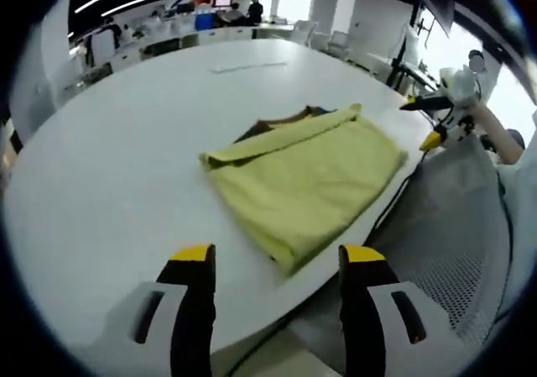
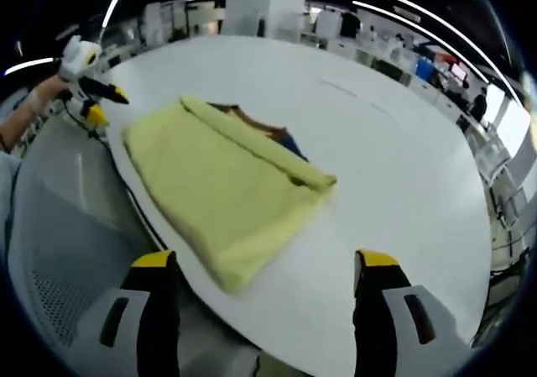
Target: Fold the garment on the visible template until the final outline fits inside the template.
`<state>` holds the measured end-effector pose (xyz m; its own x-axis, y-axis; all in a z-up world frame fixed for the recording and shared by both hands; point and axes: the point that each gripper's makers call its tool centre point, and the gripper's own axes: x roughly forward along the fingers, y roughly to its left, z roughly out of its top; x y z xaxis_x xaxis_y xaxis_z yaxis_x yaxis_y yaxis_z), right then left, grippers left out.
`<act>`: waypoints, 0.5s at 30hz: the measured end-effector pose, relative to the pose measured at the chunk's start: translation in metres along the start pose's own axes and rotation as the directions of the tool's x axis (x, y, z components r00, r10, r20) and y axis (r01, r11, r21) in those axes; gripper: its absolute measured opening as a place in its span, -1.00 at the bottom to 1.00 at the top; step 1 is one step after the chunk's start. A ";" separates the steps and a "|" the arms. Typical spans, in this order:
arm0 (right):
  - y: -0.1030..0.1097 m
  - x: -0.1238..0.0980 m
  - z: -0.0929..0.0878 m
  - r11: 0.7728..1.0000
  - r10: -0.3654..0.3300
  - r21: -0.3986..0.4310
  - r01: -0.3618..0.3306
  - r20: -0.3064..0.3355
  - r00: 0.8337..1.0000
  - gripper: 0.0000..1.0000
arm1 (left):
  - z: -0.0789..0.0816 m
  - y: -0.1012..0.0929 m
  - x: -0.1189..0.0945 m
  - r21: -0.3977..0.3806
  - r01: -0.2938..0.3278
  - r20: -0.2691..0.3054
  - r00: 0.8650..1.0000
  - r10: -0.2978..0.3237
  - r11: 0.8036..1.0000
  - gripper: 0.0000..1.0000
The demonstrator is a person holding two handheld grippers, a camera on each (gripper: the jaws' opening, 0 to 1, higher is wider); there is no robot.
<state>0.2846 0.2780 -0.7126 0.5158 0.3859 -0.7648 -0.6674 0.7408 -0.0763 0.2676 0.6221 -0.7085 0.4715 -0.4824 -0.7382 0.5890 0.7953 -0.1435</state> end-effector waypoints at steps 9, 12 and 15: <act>0.001 0.001 -0.006 1.000 0.009 0.015 -0.009 -0.013 1.000 0.61 | -0.005 -0.005 0.009 -0.071 0.029 -0.015 0.999 -0.030 0.997 -0.37; 0.001 0.001 -0.006 1.000 0.008 0.012 -0.008 -0.013 1.000 0.61 | -0.010 -0.007 0.014 -0.076 0.034 -0.035 0.999 -0.037 0.996 -0.41; 0.001 0.002 -0.007 1.000 0.010 0.029 -0.010 -0.010 1.000 0.63 | -0.011 -0.007 0.017 -0.091 0.038 -0.037 0.998 -0.042 0.995 -0.47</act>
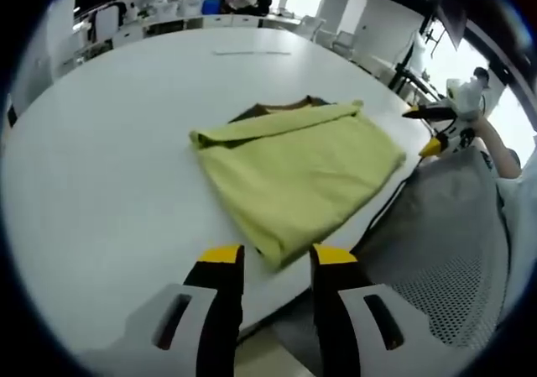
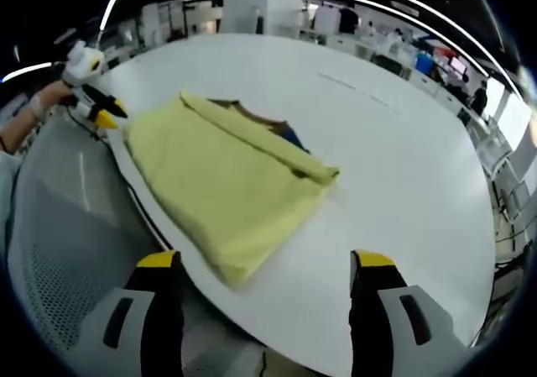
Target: Fold the garment on the visible template until the final outline fits inside the template.
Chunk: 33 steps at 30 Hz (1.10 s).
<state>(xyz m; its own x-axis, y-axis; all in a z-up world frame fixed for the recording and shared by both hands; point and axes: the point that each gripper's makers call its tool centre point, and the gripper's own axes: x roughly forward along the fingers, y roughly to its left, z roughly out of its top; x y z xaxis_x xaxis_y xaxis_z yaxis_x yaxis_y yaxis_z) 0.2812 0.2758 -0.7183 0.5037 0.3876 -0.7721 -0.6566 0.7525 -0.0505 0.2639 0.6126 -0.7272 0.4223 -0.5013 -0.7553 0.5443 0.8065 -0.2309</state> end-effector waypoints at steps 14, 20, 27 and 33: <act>0.005 0.000 -0.003 1.000 0.018 0.019 -0.018 0.001 1.000 0.46 | -0.014 0.002 0.007 -0.057 0.008 -0.031 0.999 -0.010 0.998 -0.74; 0.008 0.000 -0.006 0.999 0.032 0.023 -0.032 -0.009 0.999 0.41 | -0.014 0.002 0.008 -0.073 0.002 -0.022 1.000 -0.004 0.997 -0.82; 0.014 0.002 -0.010 0.996 0.071 0.048 -0.070 -0.022 0.997 0.18 | -0.012 0.003 0.008 -0.081 -0.006 -0.014 1.000 0.005 0.997 -0.93; 0.014 0.003 -0.016 0.988 0.093 0.126 -0.089 -0.028 0.995 -0.08 | -0.011 0.003 0.008 -0.083 -0.008 -0.008 1.000 0.008 0.997 -0.99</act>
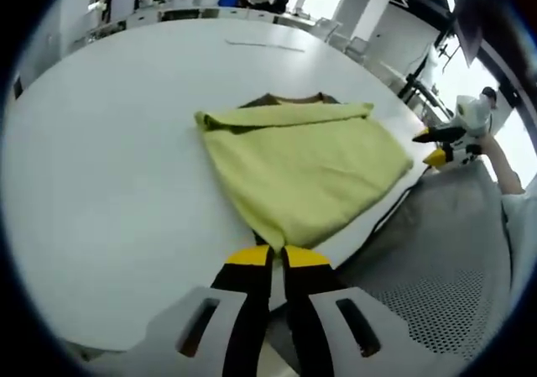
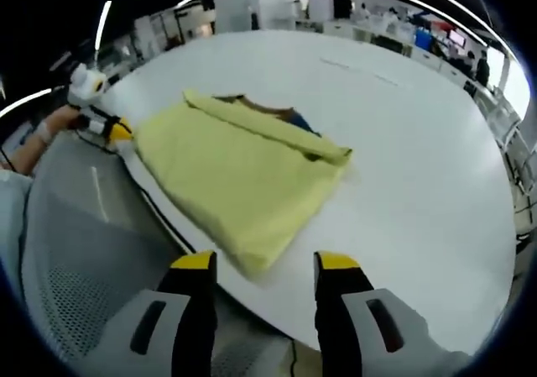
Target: Fold the garment on the visible template until the final outline fits inside the template.
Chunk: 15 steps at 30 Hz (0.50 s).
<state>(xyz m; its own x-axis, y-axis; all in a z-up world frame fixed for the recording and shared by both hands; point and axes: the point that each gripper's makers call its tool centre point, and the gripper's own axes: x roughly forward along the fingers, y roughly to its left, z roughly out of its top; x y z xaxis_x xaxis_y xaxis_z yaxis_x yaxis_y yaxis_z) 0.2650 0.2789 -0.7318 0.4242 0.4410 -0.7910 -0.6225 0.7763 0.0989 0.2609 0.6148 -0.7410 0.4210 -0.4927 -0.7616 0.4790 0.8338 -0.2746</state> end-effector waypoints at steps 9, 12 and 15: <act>0.013 0.005 -0.014 0.999 0.050 0.011 -0.050 -0.039 0.998 -0.38 | -0.001 -0.001 0.001 -0.011 0.001 0.003 1.000 -0.001 1.000 -1.00; 0.012 0.009 -0.016 0.998 0.053 0.023 -0.052 -0.042 0.998 -0.45 | -0.002 -0.001 0.001 -0.013 0.001 0.003 1.000 -0.001 1.000 -1.00; 0.011 0.012 -0.018 0.998 0.057 0.042 -0.055 -0.047 0.997 -0.51 | -0.002 0.000 0.001 -0.022 0.001 0.006 1.000 -0.001 1.000 -1.00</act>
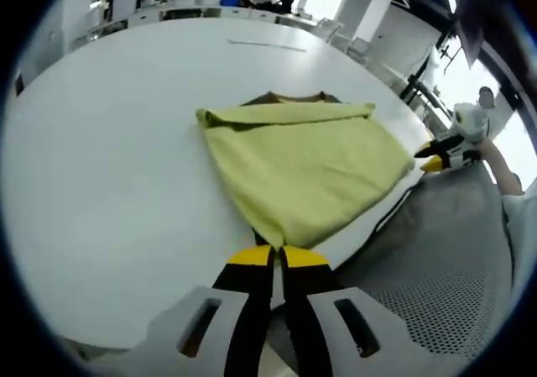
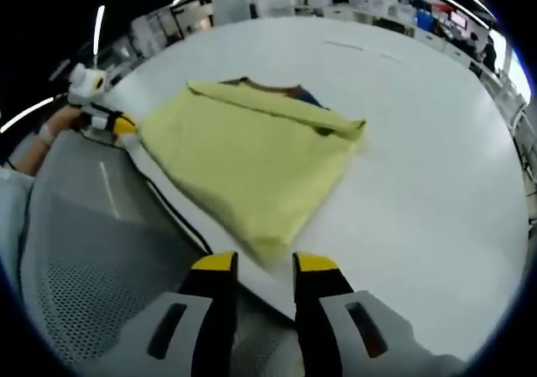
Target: Fold the garment on the visible template until the final outline fits inside the template.
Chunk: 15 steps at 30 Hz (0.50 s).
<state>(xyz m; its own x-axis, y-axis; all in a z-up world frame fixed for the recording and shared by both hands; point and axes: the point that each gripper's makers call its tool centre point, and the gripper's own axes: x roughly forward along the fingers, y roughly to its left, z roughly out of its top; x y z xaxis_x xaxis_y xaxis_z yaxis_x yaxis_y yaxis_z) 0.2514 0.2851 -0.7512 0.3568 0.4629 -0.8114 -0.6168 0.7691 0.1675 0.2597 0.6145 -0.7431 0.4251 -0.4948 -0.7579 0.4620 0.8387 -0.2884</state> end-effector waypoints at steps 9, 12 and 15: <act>0.001 0.003 0.000 1.000 0.011 0.021 -0.011 -0.002 1.000 -0.65 | -0.001 0.000 0.000 -0.006 -0.002 0.009 1.000 0.002 1.000 -1.00; 0.002 0.004 -0.001 1.000 0.012 0.022 -0.012 -0.003 1.000 -0.70 | -0.002 0.000 0.000 -0.008 -0.002 0.010 1.000 0.002 1.000 -1.00; 0.001 0.004 -0.001 1.000 0.008 0.022 -0.008 -0.003 1.000 -0.74 | -0.002 0.000 0.000 -0.009 -0.002 0.010 1.000 0.002 1.000 -1.00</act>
<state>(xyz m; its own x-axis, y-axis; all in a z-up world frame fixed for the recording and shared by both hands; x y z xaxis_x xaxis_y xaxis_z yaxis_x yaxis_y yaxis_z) 0.2514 0.2876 -0.7543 0.3494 0.4677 -0.8119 -0.6043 0.7747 0.1863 0.2584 0.6149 -0.7442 0.4341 -0.4955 -0.7524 0.4542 0.8416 -0.2922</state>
